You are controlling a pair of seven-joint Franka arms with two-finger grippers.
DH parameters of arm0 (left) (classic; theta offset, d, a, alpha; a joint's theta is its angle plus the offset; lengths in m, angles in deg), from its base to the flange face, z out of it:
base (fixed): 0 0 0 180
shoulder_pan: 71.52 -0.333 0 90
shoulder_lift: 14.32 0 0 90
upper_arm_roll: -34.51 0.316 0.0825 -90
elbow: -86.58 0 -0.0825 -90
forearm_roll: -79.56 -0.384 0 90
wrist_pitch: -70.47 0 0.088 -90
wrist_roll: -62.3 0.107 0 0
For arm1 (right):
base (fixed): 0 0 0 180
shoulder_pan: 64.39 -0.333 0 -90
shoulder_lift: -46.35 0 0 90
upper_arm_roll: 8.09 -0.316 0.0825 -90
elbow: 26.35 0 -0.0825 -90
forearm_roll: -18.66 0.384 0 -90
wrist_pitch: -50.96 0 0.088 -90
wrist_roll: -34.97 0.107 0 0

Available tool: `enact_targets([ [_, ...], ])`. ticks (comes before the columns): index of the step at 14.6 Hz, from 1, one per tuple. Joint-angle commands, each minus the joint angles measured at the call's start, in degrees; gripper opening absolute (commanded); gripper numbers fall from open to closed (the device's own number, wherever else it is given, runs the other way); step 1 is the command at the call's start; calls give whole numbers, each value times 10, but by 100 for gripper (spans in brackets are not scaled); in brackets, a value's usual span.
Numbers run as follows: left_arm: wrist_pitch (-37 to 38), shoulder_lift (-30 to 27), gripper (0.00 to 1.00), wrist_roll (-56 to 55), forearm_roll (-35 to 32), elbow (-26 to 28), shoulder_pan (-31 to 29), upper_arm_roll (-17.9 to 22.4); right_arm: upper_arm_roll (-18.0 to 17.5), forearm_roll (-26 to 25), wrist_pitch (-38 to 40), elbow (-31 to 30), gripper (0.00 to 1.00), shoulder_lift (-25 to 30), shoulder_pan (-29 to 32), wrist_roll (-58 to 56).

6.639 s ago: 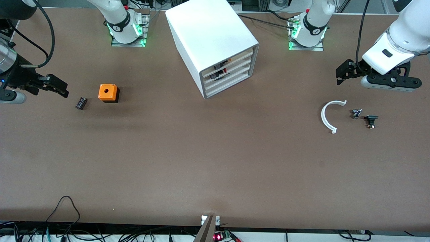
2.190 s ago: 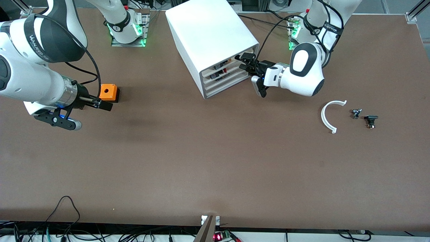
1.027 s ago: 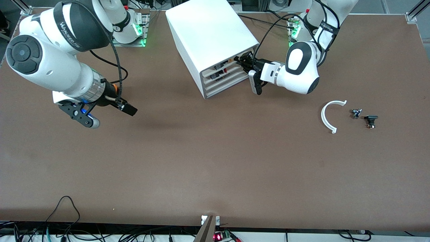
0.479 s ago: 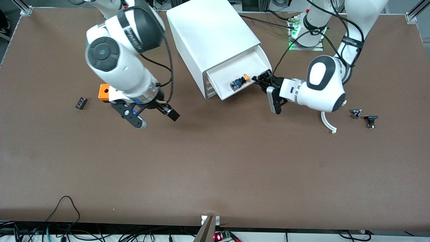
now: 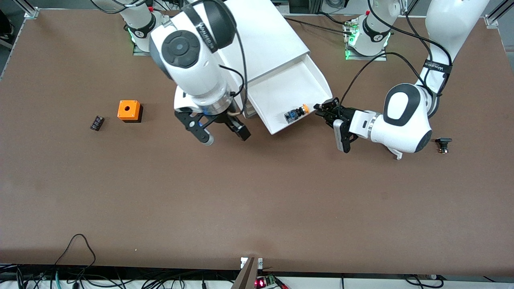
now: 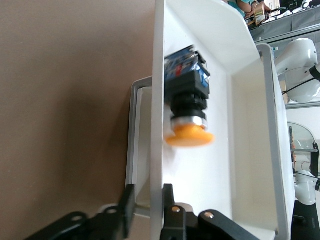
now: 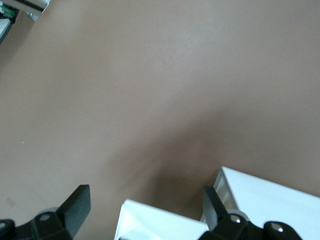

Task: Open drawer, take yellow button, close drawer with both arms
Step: 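Grasp the orange-capped button with the right gripper while the left gripper withdraws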

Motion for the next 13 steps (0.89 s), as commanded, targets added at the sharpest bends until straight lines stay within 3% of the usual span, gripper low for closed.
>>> enact_targets([
  [1, 52, 4, 100, -10, -19, -43, -14, 0, 5, 6, -25, 23, 100, -18, -26, 46],
  [5, 181, 1, 100, -198, -107, -156, -17, 2, 5, 6, -64, 25, 100, -24, -54, 89],
  [8, 256, -4, 100, -262, -179, -233, -18, 3, 5, 7, -84, 25, 100, -40, -73, 136],
  [13, 283, -9, 100, -292, -332, -323, -18, 2, -3, 8, -120, 70, 100, -101, -98, 222],
])
